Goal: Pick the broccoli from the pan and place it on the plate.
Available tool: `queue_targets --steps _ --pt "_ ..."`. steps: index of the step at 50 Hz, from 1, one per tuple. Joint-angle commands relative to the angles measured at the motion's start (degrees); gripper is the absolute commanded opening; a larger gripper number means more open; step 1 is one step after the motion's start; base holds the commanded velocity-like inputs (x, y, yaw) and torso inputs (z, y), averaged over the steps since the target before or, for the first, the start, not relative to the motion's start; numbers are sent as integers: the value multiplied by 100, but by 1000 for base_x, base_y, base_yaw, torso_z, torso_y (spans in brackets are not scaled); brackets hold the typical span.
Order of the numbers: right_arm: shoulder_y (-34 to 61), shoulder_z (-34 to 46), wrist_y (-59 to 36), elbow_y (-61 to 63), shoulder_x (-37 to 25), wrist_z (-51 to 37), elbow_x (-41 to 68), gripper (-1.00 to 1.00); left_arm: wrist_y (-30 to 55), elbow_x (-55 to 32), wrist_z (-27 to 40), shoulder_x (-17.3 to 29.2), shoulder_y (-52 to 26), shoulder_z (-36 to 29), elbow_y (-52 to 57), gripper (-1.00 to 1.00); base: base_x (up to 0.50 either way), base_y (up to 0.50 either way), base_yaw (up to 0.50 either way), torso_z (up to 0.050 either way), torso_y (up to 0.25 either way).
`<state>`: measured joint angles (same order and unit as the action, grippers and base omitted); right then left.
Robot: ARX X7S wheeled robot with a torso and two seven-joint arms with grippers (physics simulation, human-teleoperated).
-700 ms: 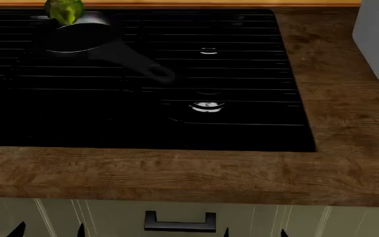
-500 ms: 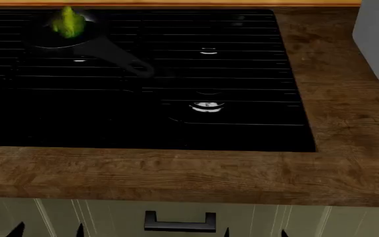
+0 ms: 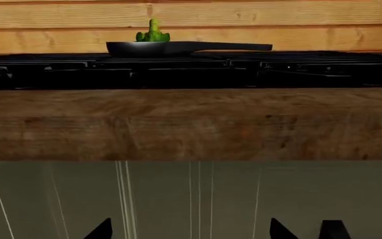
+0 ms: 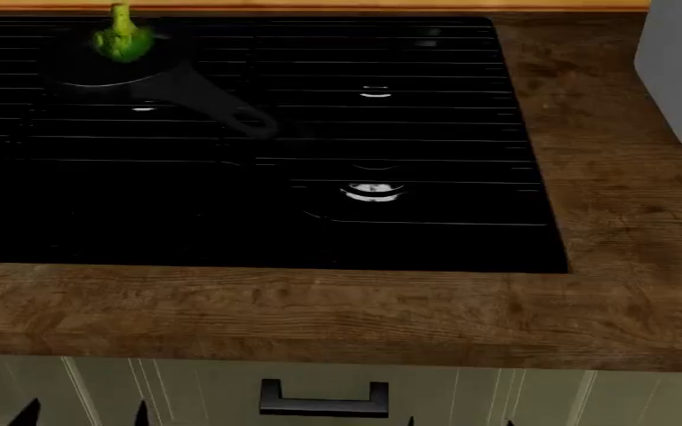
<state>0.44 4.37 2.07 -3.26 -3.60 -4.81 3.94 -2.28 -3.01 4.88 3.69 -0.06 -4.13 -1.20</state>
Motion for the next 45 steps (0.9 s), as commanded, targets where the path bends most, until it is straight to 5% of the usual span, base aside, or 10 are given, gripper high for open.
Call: queue_targets --steps 1,14,20,24,26,29,30,32,35,45 --pt "-16 58 -10 88 -111 -145 99 100 124 49 253 111 31 -77 270 100 0 0 0 0 0" --pt "91 -72 -1424 2395 -514 -493 35 100 1824 238 672 428 108 149 2615 100 0 0 0 0 0" --pt "883 -497 -3676 4884 -847 -553 542 100 4072 157 729 591 -451 594 4672 100 0 0 0 0 0" --pt "2660 -1682 -6650 6320 -831 -729 2470 100 6106 -100 616 834 -1361 1055 6089 100 0 0 0 0 0" --pt "3317 -2020 -7122 6322 -1303 -1827 4064 100 6164 -1165 1556 1592 -1634 1101 6119 100 0 0 0 0 0" --pt "4730 -2789 -8134 6151 -1622 -3637 6642 100 5954 -3743 4134 4113 -2930 1208 6118 100 0 0 0 0 0" --pt "5072 -2866 -8253 6024 -1693 -4208 7482 100 5711 -4603 4994 4386 -3007 1023 6116 100 0 0 0 0 0" --pt "5607 -2677 -8299 5754 -1932 -5166 8448 100 5635 -6322 6280 4703 -3544 1090 6053 100 0 0 0 0 0" --pt "6428 -2153 -8073 5314 -2323 -6321 9442 100 5690 -8641 6947 5017 -4485 824 5913 100 0 0 0 0 0" --pt "7058 -1772 -7752 5061 -2481 -6952 9837 100 6003 -9883 7786 5337 -6687 -82 5583 100 0 0 0 0 0"
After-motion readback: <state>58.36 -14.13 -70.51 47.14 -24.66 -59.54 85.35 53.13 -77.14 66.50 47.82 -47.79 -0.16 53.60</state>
